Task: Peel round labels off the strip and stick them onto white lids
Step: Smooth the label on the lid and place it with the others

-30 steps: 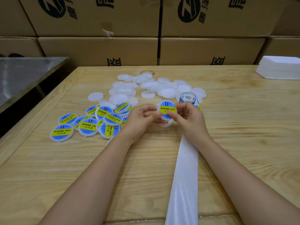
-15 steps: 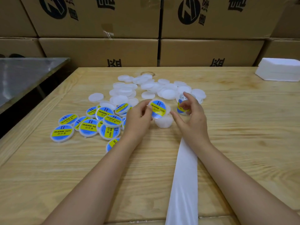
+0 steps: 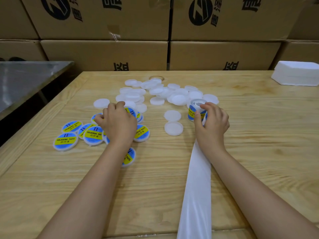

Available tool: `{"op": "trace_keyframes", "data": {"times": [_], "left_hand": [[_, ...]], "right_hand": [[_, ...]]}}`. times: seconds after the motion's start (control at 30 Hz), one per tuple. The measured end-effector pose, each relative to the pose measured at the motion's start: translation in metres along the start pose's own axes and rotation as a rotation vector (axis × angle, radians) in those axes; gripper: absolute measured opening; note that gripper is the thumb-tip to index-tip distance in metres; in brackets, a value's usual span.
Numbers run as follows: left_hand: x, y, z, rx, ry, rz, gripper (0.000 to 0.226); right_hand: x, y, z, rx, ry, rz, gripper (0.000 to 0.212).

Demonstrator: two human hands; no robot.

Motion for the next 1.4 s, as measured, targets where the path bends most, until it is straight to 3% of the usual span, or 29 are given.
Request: {"op": "trace_keyframes", "data": {"times": [0.17,0.23,0.33,0.4,0.47,0.57,0.83,1.03,1.27,1.4], "left_hand": [[0.0,-0.002,0.0,0.056,-0.018,-0.08,0.053],[-0.01,0.001,-0.001,0.098,0.047,-0.076,0.056],[-0.034,0.045,0.005,0.421,0.221,0.156,0.046],[-0.039,0.087,0.027,0.7,0.233,0.359,0.033],[-0.029,0.126,0.058,0.901,0.074,0.487,0.024],[-0.002,0.166,0.107,1.132,-0.26,0.481,0.015],[0.019,0.164,0.12,1.11,-0.62,0.469,0.021],[-0.001,0.168,0.116,1.067,-0.486,0.562,0.008],[0.0,0.168,0.117,1.064,-0.467,0.577,0.016],[0.022,0.161,0.113,0.967,-0.561,0.563,0.044]], "right_hand": [[0.004,0.005,-0.001,0.004,-0.007,0.036,0.028],[0.005,0.005,-0.001,-0.003,-0.009,0.055,0.024],[0.009,0.004,0.0,-0.025,-0.022,0.087,0.023],[0.012,0.005,0.0,-0.04,-0.033,0.127,0.033],[0.014,0.01,-0.004,-0.02,-0.042,0.144,0.041],[0.014,0.022,-0.01,0.032,-0.06,0.161,0.048],[0.018,0.041,-0.018,0.167,-0.153,0.131,0.053],[0.021,0.044,-0.018,0.21,-0.207,0.121,0.053],[0.021,0.043,-0.019,0.231,-0.247,0.043,0.044],[0.017,0.038,-0.019,0.215,-0.244,-0.015,0.041]]}}
Point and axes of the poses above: each hand's wrist, its own z-axis away from the middle knuckle, its own x-axis out of the palm, y = z × x, the point moved 9 cm from there along -z, towards the middle knuckle, and after that the axes turned 10 degrees about x, right-handed, at the moved point
